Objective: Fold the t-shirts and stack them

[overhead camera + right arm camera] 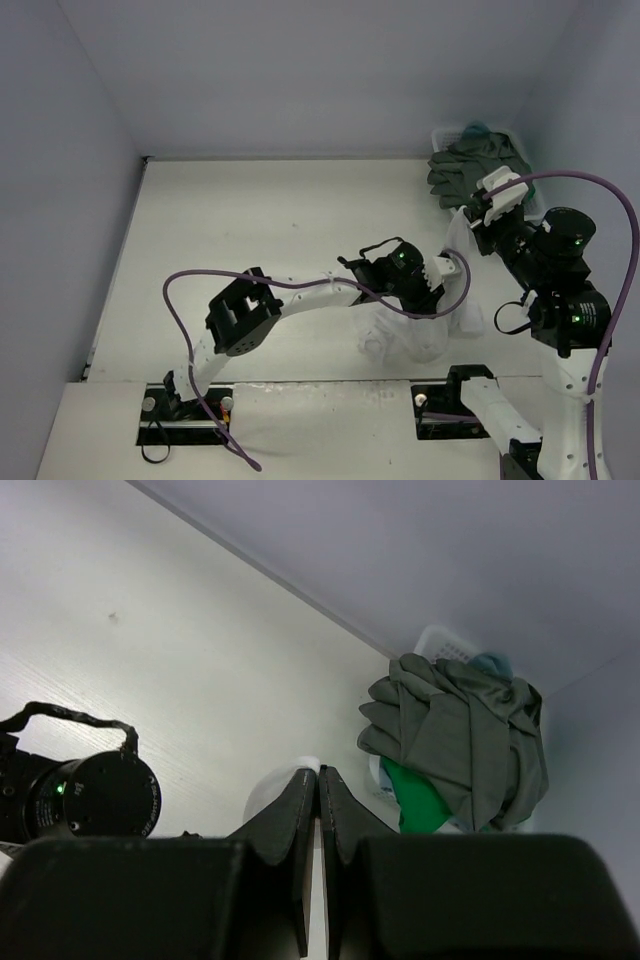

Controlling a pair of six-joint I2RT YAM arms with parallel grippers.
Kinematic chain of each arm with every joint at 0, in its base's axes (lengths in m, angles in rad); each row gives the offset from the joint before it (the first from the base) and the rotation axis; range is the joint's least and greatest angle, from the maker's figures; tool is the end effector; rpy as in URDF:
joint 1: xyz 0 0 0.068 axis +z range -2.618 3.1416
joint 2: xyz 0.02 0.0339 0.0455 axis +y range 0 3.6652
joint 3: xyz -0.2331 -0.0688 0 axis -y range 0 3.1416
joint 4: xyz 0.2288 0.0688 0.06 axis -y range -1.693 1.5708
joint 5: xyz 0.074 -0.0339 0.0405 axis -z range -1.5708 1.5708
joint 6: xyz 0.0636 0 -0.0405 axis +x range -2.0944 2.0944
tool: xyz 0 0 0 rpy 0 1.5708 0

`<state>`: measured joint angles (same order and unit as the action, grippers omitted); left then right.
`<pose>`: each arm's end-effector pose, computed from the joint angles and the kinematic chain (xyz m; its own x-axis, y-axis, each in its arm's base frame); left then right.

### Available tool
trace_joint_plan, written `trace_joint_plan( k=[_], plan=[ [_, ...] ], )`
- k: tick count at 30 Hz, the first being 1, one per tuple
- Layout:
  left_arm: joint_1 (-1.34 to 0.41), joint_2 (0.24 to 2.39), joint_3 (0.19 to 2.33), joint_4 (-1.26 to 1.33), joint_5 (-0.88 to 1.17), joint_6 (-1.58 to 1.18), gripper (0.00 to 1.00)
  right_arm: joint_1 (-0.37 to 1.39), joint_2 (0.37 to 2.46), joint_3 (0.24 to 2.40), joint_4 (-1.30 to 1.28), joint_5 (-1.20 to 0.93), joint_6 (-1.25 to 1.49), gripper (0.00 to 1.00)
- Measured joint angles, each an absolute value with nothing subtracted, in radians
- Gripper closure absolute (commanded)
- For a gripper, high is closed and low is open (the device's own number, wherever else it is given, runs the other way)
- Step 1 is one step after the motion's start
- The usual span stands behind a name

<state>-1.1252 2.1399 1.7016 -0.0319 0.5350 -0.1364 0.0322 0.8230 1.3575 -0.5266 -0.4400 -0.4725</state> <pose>0.1832 -0.4588 0.2088 -0.3256 0.4104 -0.8518 0.9366 0.0166 -0.3501 0.1584 0.0322 0.4536 0.2140 -0.4051 -0.8889 -0.4014 0.7931 -0.4581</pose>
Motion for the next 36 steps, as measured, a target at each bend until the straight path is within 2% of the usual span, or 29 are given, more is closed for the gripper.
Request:
trace_joint_plan(
  k=[20,22,27,36],
  plan=[
    [-1.140,2.159,1.656,-0.015,0.547,-0.165,0.74,0.032,0.809,1.358,-0.527,-0.437,-0.472,1.00],
    [-1.141,2.164,1.656,-0.012,0.551,-0.166,0.77,0.032,0.808,1.358,-0.527,-0.436,-0.472,1.00],
    [-1.147,2.178,1.656,-0.009,0.554,-0.165,0.98,0.032,0.802,1.358,-0.528,-0.437,-0.472,1.00],
    [-1.142,2.157,1.653,-0.075,0.528,-0.090,1.00,0.032,0.799,1.358,-0.527,-0.437,-0.476,1.00]
  ],
)
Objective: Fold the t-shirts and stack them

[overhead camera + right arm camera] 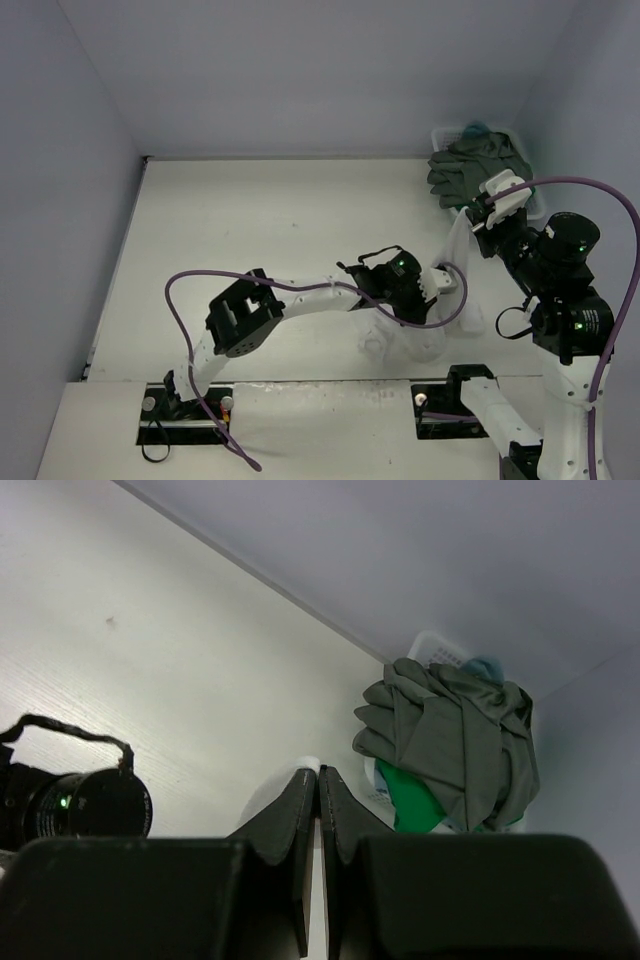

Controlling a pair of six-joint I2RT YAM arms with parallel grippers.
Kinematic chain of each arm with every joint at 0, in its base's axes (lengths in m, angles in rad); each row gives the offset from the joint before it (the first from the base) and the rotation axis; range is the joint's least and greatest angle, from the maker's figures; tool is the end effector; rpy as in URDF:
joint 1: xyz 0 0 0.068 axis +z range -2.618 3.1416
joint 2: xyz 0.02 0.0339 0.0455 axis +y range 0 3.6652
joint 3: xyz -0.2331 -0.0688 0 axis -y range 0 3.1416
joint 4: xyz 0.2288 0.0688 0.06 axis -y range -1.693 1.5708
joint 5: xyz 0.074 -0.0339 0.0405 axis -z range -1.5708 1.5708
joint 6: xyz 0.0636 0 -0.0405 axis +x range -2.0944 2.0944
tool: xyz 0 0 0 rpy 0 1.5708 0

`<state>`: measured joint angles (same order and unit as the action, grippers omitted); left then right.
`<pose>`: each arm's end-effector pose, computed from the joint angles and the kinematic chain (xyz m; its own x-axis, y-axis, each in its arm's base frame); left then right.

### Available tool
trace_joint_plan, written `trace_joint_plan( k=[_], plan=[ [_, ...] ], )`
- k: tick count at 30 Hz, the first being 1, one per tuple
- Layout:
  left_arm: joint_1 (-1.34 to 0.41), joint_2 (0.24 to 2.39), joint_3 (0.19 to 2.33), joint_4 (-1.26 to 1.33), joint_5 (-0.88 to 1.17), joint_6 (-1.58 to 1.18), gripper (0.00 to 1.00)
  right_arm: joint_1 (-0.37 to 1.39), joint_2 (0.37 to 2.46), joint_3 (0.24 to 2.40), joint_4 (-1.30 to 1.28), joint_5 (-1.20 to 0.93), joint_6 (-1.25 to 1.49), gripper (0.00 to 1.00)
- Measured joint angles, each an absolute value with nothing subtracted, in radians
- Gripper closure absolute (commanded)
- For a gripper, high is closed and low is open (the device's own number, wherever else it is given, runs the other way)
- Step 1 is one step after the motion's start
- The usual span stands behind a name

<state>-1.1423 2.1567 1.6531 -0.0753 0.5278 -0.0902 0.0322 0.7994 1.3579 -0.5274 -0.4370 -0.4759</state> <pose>0.1729 -0.4555 0.1793 -0.3130 0.4978 -0.8088 0.9366 0.0204 -0.3498 0.1504 0.0318 0.4568 0.2347 -0.4077 -0.8824 -0.3875 0.7933 -0.4696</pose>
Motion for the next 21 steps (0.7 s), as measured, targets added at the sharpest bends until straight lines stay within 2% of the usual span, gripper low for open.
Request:
trace_joint_plan(
  k=[6,14,21],
  plan=[
    [-1.021,2.007,1.648,-0.253,0.485,0.056,1.00,0.032,0.799,1.358,-0.527,-0.442,-0.476,1.00],
    [-0.677,1.737,1.725,-0.437,0.445,0.171,1.00,0.032,0.803,1.358,-0.527,-0.474,-0.469,1.00],
    [-0.669,1.558,1.739,-0.508,0.422,0.223,1.00,0.032,0.808,1.358,-0.527,-0.504,-0.444,1.00]
  ],
)
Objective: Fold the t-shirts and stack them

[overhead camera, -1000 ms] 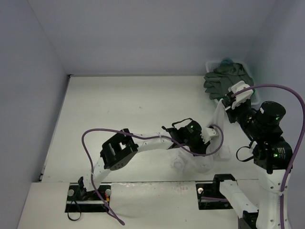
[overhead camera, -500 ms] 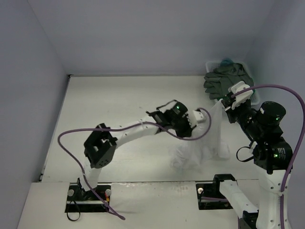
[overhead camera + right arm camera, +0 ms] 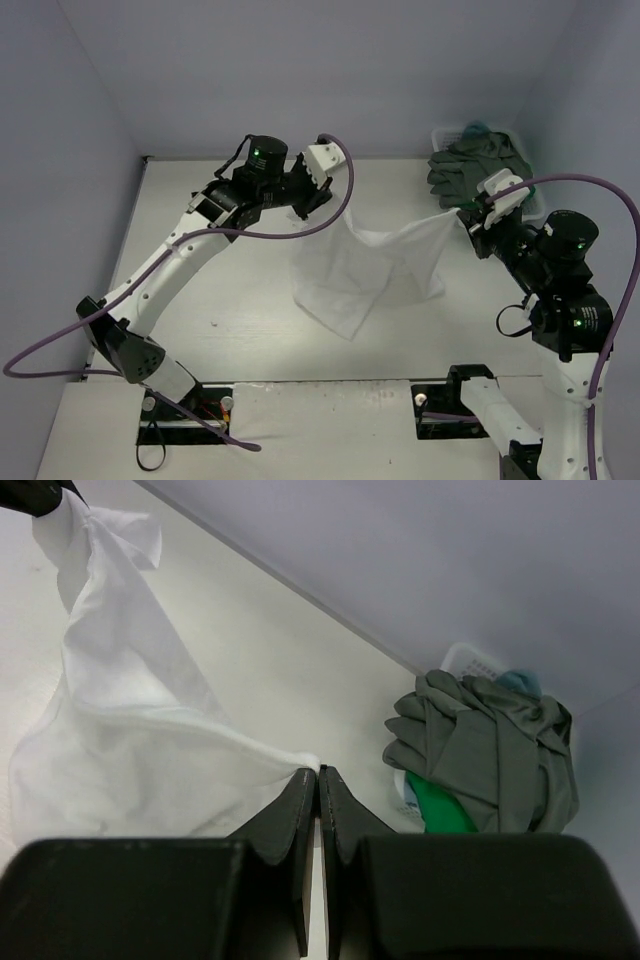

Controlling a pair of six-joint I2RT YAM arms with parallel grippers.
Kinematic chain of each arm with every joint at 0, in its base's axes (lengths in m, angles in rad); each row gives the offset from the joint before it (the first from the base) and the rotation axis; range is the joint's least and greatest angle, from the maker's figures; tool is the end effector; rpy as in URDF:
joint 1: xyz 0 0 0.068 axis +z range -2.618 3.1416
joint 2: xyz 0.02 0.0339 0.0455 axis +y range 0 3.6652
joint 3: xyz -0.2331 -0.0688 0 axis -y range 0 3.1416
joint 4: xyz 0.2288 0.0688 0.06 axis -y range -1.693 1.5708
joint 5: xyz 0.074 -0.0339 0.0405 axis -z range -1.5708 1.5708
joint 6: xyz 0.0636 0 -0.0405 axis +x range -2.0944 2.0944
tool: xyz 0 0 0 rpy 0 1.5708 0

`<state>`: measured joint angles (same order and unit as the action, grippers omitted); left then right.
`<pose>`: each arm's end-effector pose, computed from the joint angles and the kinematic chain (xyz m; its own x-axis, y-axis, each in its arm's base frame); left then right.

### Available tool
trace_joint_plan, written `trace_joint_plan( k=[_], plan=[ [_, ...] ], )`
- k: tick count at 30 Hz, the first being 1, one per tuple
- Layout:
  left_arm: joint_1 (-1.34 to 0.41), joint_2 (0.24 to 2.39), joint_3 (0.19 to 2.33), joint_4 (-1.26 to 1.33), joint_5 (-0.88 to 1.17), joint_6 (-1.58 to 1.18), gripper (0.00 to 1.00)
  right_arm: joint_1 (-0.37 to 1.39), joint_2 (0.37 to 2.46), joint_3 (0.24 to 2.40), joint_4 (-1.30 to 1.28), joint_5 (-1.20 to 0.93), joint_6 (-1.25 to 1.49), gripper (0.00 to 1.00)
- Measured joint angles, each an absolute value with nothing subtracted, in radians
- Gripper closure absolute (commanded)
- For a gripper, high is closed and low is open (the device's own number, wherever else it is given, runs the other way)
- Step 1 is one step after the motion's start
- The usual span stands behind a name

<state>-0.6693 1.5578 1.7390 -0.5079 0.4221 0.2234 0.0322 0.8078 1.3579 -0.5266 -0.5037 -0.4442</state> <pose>0.2632 -0.2415 0.4045 -0.0526 0.2993 -0.9527 0.9044 0.4188 0.0816 0.1512 0.0356 0.4558 0.2406 -0.3688 -0.8978 -0.4508 0.7767 -0.4399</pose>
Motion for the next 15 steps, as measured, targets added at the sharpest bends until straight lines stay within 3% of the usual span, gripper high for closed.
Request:
trace_joint_plan(
  k=[15],
  plan=[
    [-0.673,1.443,1.858,-0.753,0.370,0.362,1.00,0.032,0.775,1.327,-0.527,-0.622,-0.405,1.00]
  ],
)
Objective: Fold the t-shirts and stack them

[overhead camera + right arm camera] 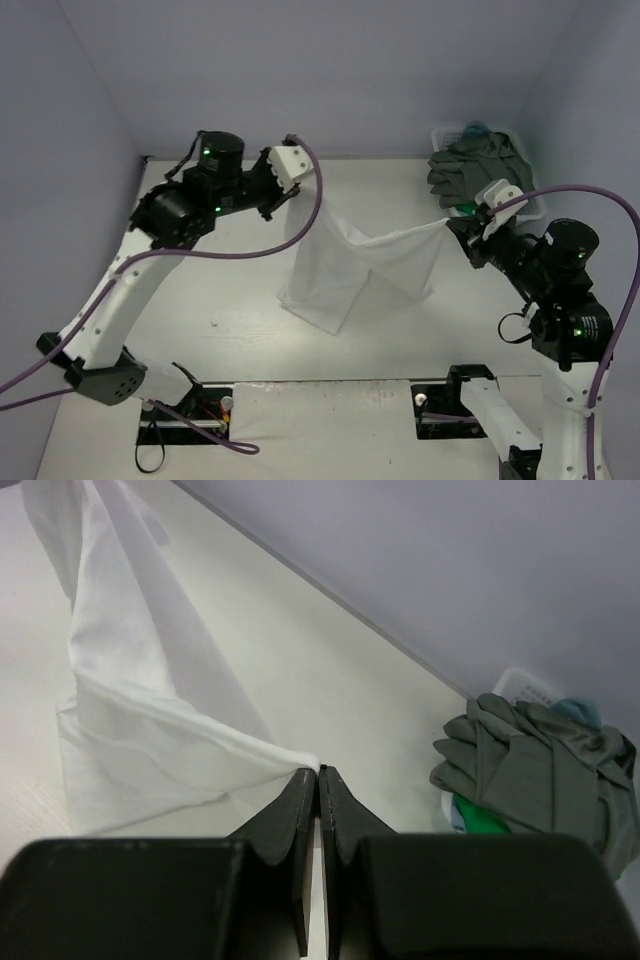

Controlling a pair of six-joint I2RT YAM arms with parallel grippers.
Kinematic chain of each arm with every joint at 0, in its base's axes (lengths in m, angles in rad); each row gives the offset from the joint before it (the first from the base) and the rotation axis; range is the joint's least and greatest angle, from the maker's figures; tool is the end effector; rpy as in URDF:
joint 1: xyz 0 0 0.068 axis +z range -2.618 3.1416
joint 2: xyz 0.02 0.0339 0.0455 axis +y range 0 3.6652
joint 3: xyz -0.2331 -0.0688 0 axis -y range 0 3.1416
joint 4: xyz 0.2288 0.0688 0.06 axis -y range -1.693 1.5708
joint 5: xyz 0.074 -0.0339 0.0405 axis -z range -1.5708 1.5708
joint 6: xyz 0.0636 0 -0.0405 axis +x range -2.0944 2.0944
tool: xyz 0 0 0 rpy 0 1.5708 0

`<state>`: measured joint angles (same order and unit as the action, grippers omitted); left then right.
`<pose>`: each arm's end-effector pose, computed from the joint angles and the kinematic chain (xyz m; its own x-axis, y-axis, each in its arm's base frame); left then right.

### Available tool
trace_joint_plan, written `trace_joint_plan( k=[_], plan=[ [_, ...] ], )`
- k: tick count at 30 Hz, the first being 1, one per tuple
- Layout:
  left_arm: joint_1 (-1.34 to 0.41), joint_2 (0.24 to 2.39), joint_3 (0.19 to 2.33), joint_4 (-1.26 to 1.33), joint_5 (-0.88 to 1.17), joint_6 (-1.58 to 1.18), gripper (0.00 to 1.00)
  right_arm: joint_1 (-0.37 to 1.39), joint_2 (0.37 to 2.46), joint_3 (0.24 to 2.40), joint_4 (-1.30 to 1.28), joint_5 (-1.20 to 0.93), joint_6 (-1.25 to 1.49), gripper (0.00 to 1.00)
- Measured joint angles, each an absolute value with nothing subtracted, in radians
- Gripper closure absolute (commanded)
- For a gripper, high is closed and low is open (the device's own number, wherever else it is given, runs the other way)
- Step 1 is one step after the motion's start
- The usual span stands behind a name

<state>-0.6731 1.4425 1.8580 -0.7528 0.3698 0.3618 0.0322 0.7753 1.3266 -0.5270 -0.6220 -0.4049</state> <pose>0.2211 -0.2057 0.4478 0.0581 0.3757 -0.9249 0.8846 0.4100 0.2221 0.1414 0.0416 0.4507 0.2620 -0.3119 -0.9133 -0.5496 0.7297 -0.4068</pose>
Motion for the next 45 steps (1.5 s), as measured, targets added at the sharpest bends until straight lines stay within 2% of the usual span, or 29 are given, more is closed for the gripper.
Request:
trace_joint_plan(
  k=[7,13,20,25,35,45],
  plan=[
    [-0.640,1.145,1.929,-0.862,0.257,0.500,1.00,0.032,0.756,1.319,-0.524,-0.679,-0.385,1.00],
    [-0.599,0.963,1.974,-0.972,0.280,0.529,1.00,0.035,0.698,1.263,-0.512,-0.736,-0.385,1.00],
    [-0.535,0.888,1.945,-1.058,0.360,0.486,1.00,0.034,0.670,1.252,-0.504,-0.828,-0.363,1.00],
    [-0.491,0.846,1.806,-1.057,0.446,0.421,1.00,0.033,0.671,1.219,-0.505,-0.831,-0.363,1.00],
    [-0.482,0.887,1.507,-1.041,0.623,0.366,1.00,0.032,0.696,1.131,-0.516,-0.814,-0.390,1.00],
    [-0.481,1.135,1.370,-0.714,0.414,0.394,1.00,0.089,0.984,1.079,-0.427,-0.617,-0.439,1.00]
  ],
)
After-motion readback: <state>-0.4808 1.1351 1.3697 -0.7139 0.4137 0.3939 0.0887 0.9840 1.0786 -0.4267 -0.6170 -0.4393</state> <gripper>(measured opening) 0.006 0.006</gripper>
